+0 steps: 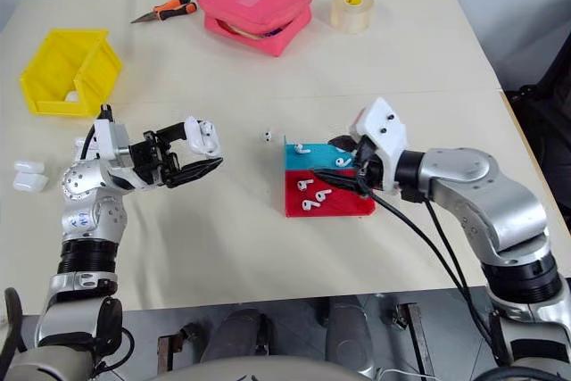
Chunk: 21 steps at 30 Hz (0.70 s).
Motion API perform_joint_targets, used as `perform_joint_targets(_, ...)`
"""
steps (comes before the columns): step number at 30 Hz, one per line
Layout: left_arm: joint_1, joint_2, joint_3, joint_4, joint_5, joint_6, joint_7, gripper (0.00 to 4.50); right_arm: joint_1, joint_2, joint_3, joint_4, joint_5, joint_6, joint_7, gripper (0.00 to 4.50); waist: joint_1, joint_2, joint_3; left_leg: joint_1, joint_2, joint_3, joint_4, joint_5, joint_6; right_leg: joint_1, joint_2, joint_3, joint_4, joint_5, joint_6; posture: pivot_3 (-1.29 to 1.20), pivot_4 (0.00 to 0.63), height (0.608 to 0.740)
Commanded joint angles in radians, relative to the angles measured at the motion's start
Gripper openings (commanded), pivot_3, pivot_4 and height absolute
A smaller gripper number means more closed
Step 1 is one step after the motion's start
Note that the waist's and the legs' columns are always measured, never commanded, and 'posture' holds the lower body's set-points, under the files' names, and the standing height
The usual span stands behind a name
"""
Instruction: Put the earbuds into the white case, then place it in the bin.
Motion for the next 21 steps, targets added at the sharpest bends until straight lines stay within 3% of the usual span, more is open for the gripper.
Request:
perform_joint_targets(1,-0.003,0.027,0.036,0.000,-0.007,-0.022,0.010,2.78,0.086,-0.062,-0.116,-0.049,0.023,-0.032,0.055,4.49,0.009,0.000,0.000,0.000,0.000,0.000,0.000,0.000,0.000,0.000,0.000,0.000,0.000,0.000,0.000,0.00,0.150,0.740)
perform_joint_targets(8,0.019,0.018,0.031,-0.024,-0.010,-0.012,0.019,2.78,0.320,-0.139,-0.323,-0.062,0.000,-0.106,0.118,4.49,0.022,0.000,0.000,0.000,0.000,0.000,0.000,0.000,0.001,0.001,0.000,0.000,-0.001,0.001,0.001,0.00,0.150,0.740)
perform_joint_targets(13,0.017,0.006,0.022,-0.031,-0.011,-0.007,0.022,2.78,0.382,-0.164,-0.395,-0.061,-0.017,-0.115,0.114,4.49,0.025,0.000,0.000,0.000,0.000,0.001,0.000,0.000,0.001,0.002,0.000,0.001,-0.001,0.001,0.001,0.00,0.150,0.740)
perform_joint_targets(16,0.016,0.002,0.017,-0.034,-0.011,-0.005,0.023,2.78,0.381,-0.175,-0.396,-0.061,-0.019,-0.110,0.116,4.49,0.025,0.000,0.000,0.000,0.000,0.001,-0.001,0.000,0.000,0.002,0.000,0.002,0.000,0.001,0.001,0.00,0.150,0.740)
perform_joint_targets(21,0.023,-0.012,0.004,-0.058,-0.011,0.000,0.032,2.78,0.188,-0.162,-0.257,-0.038,-0.017,-0.031,0.055,4.49,0.018,0.000,0.000,0.000,0.000,0.002,0.000,0.000,0.000,0.002,0.000,0.002,0.000,0.001,0.001,0.00,0.150,0.740)
